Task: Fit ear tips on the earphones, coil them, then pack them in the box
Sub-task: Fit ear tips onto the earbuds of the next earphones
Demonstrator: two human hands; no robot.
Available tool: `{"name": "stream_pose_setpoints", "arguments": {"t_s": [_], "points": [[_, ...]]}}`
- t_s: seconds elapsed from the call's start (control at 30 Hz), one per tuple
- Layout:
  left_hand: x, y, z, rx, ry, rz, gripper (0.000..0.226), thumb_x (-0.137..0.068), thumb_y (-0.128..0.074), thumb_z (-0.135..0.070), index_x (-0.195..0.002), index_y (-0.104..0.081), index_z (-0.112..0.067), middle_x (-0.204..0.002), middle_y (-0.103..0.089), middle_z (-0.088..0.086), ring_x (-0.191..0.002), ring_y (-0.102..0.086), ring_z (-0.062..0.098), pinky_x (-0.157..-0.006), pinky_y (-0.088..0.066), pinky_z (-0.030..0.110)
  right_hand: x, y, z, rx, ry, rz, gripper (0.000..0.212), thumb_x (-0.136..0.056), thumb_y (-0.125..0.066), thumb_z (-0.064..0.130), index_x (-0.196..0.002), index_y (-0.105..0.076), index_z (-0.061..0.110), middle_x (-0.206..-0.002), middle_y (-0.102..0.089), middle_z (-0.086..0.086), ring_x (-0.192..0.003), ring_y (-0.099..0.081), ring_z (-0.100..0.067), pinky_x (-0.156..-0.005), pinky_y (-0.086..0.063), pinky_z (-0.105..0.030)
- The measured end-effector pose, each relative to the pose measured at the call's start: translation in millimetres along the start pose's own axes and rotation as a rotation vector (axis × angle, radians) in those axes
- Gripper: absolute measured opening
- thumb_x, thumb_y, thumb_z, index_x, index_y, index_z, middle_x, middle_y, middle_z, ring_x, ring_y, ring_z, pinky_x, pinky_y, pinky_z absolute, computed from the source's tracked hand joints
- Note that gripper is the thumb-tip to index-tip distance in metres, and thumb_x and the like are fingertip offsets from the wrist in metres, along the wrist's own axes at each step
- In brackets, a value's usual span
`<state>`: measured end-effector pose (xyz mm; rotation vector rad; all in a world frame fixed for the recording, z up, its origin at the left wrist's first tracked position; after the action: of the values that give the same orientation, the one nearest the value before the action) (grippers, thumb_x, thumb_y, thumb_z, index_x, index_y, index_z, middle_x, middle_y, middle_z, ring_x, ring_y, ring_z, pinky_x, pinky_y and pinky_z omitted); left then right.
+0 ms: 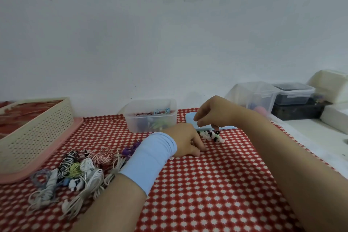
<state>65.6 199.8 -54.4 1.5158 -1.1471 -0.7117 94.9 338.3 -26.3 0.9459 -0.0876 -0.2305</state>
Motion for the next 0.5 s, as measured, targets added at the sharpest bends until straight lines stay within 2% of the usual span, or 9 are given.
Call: {"name": "stream_pose_setpoints", "arguments": {"t_s": [0.07,0.13,0.2,0.3,0.43,0.5], "points": [[0,2,4,0.034,0.012,-0.029,0.023,-0.088,-0.069,-0.028,-0.11,-0.075,-0.027,-0.115,-0.07,-0.012,-0.097,-0.06,0.003,-0.085,-0.04,0.013,1,1,-1,-0.039,-0.007,-0.014,0.013,-0.084,-0.077,0.013,-0.091,-0.079,0.023,-0.06,-0.071,0.011,-0.047,-0.059,-0.008,-0.055,-0.048,-0.023],[2,7,10,0.148,0.026,-0.119,0.022,-0.085,-0.074,-0.029,-0.106,-0.076,-0.028,-0.103,-0.073,-0.015,-0.085,-0.062,-0.003,-0.074,-0.041,0.007,1,1,-2,-0.104,-0.013,-0.037,0.01,-0.085,-0.076,0.013,-0.089,-0.08,0.022,-0.069,-0.074,0.008,-0.05,-0.06,-0.008,-0.051,-0.046,-0.022],[5,11,21,0.408,0.068,-0.253,0.025,-0.083,-0.076,-0.028,-0.108,-0.074,-0.027,-0.089,-0.074,-0.014,-0.068,-0.062,-0.007,-0.07,-0.046,0.01,1,3,-4,-0.189,-0.018,-0.055,0.008,-0.088,-0.076,0.014,-0.09,-0.081,0.021,-0.075,-0.076,0.012,-0.052,-0.061,-0.009,-0.048,-0.044,-0.021],[13,14,41,0.718,0.187,-0.429,0.012,-0.092,-0.065,-0.027,-0.094,-0.074,-0.018,-0.066,-0.067,-0.01,-0.044,-0.052,-0.001,-0.049,-0.044,0.014,2,5,-4,-0.36,-0.023,-0.061,0.007,-0.089,-0.076,0.013,-0.093,-0.08,0.017,-0.079,-0.074,0.009,-0.054,-0.057,-0.011,-0.047,-0.041,-0.021],[16,14,54,1.032,0.25,-0.527,0.025,-0.1,-0.053,-0.029,-0.089,-0.066,-0.01,-0.067,-0.066,-0.001,-0.045,-0.051,0.007,-0.043,-0.04,0.017,2,1,2,-0.629,-0.028,0.023,0.011,-0.092,-0.073,0.011,-0.101,-0.079,0.01,-0.101,-0.076,-0.004,-0.053,-0.052,-0.012,-0.045,-0.036,-0.021],[14,13,57,1.071,0.239,-0.521,0.027,-0.102,-0.049,-0.029,-0.086,-0.062,-0.012,-0.069,-0.064,0.002,-0.049,-0.051,0.011,-0.042,-0.038,0.018,1,-3,5,-0.7,-0.042,0.054,0.012,-0.093,-0.072,0.013,-0.102,-0.079,0.01,-0.101,-0.075,-0.006,-0.053,-0.051,-0.011,-0.044,-0.034,-0.02]]}}
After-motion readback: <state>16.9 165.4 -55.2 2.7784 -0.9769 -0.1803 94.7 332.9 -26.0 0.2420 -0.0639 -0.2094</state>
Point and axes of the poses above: each hand's wrist, its own x-axis away from the middle knuckle, its own y-axis out of the back of the hand, z = x × y, the point moved 4 cm from there along -x, towards the middle knuckle
